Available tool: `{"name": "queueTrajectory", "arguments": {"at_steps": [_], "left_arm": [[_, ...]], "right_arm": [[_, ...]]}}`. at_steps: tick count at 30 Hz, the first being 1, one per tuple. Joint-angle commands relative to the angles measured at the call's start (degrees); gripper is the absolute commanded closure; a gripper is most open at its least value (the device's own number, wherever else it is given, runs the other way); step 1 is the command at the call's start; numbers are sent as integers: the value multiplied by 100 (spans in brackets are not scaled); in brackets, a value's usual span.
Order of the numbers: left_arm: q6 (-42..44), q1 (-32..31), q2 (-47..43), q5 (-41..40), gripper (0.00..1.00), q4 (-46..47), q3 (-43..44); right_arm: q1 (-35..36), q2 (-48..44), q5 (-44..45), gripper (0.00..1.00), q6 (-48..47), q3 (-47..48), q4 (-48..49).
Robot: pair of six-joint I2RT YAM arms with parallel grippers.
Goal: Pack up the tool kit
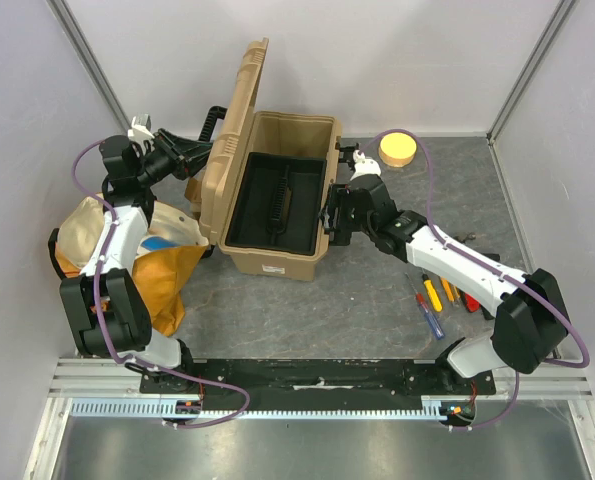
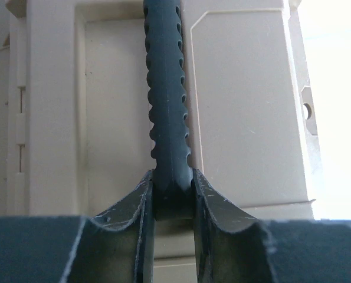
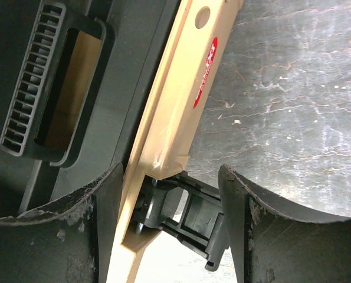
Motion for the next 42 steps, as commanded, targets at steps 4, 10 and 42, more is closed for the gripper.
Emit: {"name": "queueTrajectory", "arguments": {"at_steps": [4, 10, 42], "left_arm": [[-519, 64, -159, 579, 98, 1321, 802], [-510, 186, -88, 694, 98, 1321, 715], [719, 872, -641, 466, 38, -137, 2]], "right_arm": [[-537, 100, 1402, 34, -341, -136, -1029], [-888, -23, 1393, 35, -456, -277, -1091], [-1021, -497, 734, 30, -78, 487, -915]]}}
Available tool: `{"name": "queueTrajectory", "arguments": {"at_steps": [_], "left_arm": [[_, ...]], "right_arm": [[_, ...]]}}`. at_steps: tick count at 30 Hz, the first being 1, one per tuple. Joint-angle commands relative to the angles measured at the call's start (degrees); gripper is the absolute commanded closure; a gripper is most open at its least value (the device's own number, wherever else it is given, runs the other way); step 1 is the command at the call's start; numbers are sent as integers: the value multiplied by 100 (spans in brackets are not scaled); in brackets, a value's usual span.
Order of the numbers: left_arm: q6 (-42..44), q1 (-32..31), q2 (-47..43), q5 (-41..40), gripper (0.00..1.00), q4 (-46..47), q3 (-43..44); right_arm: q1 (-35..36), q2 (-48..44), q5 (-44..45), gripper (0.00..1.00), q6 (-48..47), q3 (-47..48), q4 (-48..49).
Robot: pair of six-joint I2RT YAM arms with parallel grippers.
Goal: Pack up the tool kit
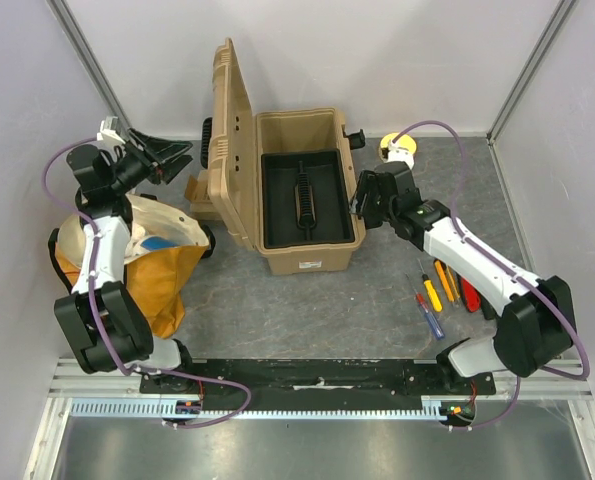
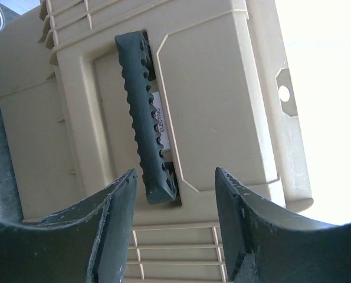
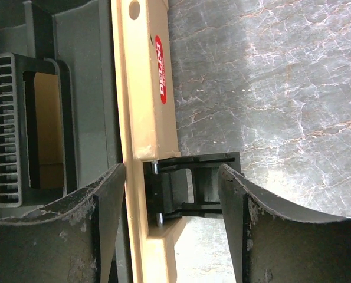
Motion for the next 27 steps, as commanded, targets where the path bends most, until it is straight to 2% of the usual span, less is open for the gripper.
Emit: {"name": "queueTrajectory", "arguments": {"at_steps": [1, 10, 14, 19, 22, 27], "left_arm": [[663, 35, -315, -286, 38, -421, 252], [2561, 26, -1273, -1797, 36, -2812, 762], [3203, 26, -1862, -2553, 35, -3287, 499], [3818, 18, -2433, -2897, 35, -3535, -45], [4170, 18, -2724, -2994, 35, -3421, -432], [4452, 0, -2961, -3020, 35, -3008, -1039]], "right_arm": [[-109, -379, 404, 28, -155, 399, -327], [-92, -670, 650, 17, -927, 1190, -239], [215, -503, 606, 16, -1270, 1630, -362], [1031, -47, 1079, 17, -1350, 1964, -441], [1454, 410, 1484, 18, -1289, 2105, -503], [1841, 1148, 1599, 21, -1078, 2316, -573]]}}
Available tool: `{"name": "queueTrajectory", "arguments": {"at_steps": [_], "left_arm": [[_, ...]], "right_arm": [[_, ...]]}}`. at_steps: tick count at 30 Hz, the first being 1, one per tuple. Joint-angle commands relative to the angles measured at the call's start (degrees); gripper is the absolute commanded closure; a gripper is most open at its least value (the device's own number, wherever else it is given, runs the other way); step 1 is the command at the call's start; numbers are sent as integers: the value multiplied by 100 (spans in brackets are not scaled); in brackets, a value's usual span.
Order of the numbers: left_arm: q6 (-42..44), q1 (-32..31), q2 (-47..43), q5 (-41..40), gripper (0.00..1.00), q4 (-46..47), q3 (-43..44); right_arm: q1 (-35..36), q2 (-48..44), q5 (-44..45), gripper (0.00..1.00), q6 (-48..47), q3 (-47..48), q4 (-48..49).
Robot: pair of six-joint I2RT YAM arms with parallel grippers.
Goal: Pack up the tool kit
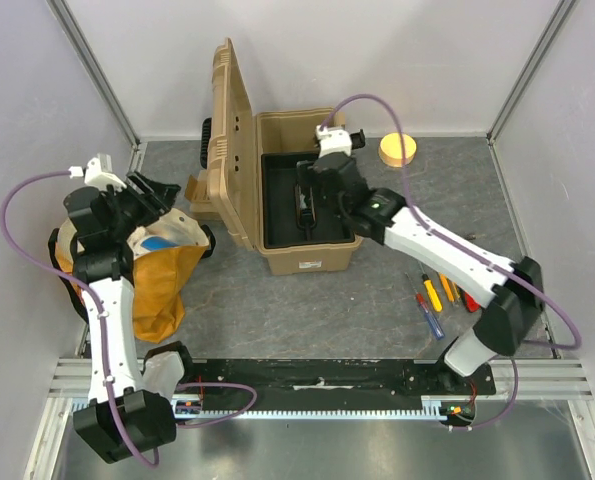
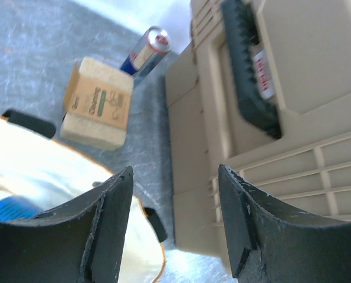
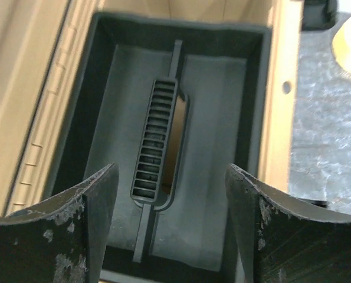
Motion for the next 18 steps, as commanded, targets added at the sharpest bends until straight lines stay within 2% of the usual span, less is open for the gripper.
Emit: {"name": "queueTrajectory", "arguments": {"at_steps": [1, 13, 16, 18], "left_arm": [[634, 0, -177, -164, 35, 356, -438], [581, 0, -256, -111, 35, 401, -703], [599, -8, -283, -128, 35, 392, -712], [599, 0, -300, -163, 35, 392, -720]], "right_arm": [[205, 605, 329, 23, 153, 344, -230], [249, 1660, 145, 35, 426, 749, -353], [240, 1801, 127, 46, 461, 863, -415], [240, 1845, 144, 57, 470, 916, -450]]}}
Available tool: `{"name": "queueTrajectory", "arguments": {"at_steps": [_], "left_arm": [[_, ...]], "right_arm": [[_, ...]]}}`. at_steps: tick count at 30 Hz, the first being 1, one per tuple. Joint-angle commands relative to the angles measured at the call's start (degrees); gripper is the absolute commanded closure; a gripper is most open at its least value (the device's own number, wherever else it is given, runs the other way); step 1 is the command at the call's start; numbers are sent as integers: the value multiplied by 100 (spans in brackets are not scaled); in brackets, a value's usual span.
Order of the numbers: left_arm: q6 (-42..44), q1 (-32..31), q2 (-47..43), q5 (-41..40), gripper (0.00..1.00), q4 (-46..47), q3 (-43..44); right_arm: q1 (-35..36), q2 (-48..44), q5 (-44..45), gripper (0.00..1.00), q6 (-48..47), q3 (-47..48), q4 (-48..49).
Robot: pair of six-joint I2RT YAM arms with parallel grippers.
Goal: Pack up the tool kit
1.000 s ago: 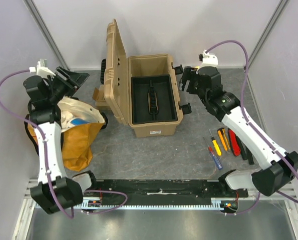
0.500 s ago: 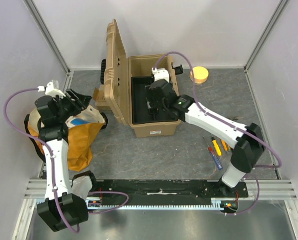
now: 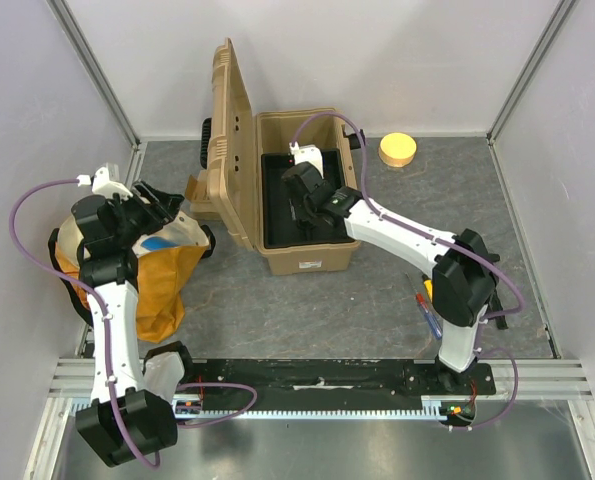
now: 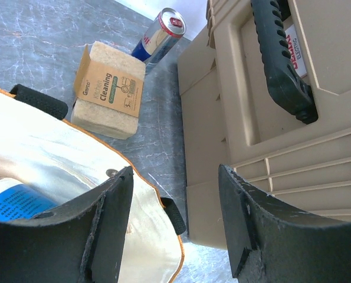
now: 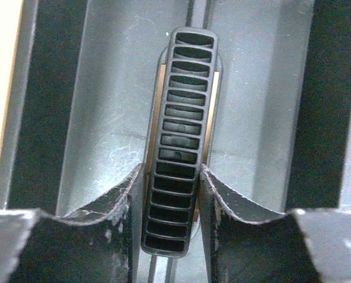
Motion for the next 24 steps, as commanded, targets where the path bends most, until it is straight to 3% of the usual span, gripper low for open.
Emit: {"name": "queueTrajectory", "arguments": {"at_steps": [1, 6, 8, 19, 24], "left_arm": [[258, -9, -147, -76, 35, 272, -45], [258, 9, -138, -67, 35, 263, -45], [266, 9, -138, -94, 35, 263, -45], [266, 9, -130, -146, 35, 237, -54], [284, 0, -147, -181, 35, 219, -54]], "right_arm": [[6, 123, 92, 61, 122, 361, -85], [15, 62, 294, 93, -44, 650, -208], [15, -17, 356, 100, -237, 817, -208], [-20, -782, 891, 100, -668, 1696, -191], [-502, -1133, 997, 100, -651, 1610, -182]]}}
